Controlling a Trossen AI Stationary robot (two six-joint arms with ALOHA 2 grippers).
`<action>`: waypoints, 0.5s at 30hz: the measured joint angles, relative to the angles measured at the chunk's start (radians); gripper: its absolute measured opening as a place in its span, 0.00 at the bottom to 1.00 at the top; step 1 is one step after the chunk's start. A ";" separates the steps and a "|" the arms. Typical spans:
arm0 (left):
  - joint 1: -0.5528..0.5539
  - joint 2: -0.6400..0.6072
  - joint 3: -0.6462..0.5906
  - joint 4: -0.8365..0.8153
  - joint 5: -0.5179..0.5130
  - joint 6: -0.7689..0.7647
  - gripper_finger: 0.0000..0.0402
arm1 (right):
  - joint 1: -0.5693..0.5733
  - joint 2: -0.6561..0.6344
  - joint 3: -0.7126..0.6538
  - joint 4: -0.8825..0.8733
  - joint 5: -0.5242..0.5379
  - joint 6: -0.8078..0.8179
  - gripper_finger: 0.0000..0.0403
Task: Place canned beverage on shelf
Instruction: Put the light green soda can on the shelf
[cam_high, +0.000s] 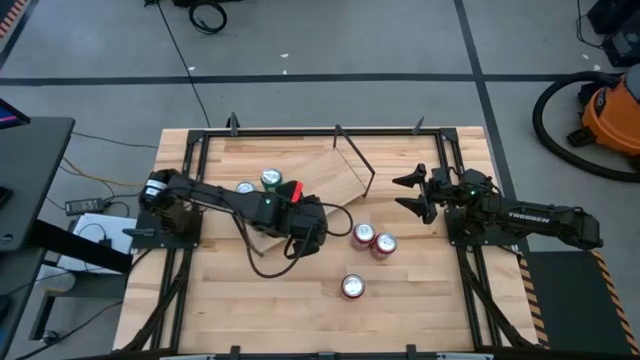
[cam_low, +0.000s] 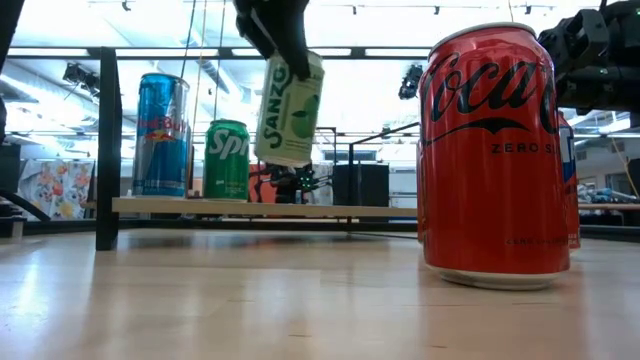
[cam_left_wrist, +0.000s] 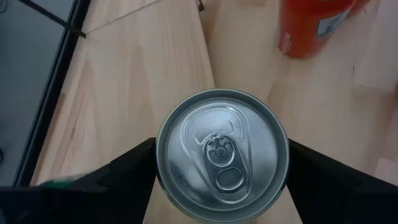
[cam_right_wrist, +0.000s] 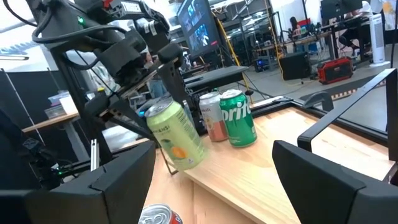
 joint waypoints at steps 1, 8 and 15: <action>0.000 -0.004 0.000 -0.013 0.001 0.000 0.77 | 0.000 0.000 0.000 0.001 0.000 0.000 0.83; 0.000 -0.021 0.000 -0.029 0.002 0.003 0.77 | 0.000 0.000 0.000 0.006 -0.008 0.007 0.83; 0.016 -0.031 -0.040 -0.037 0.005 0.025 0.77 | 0.000 0.000 0.000 0.007 -0.013 0.012 0.83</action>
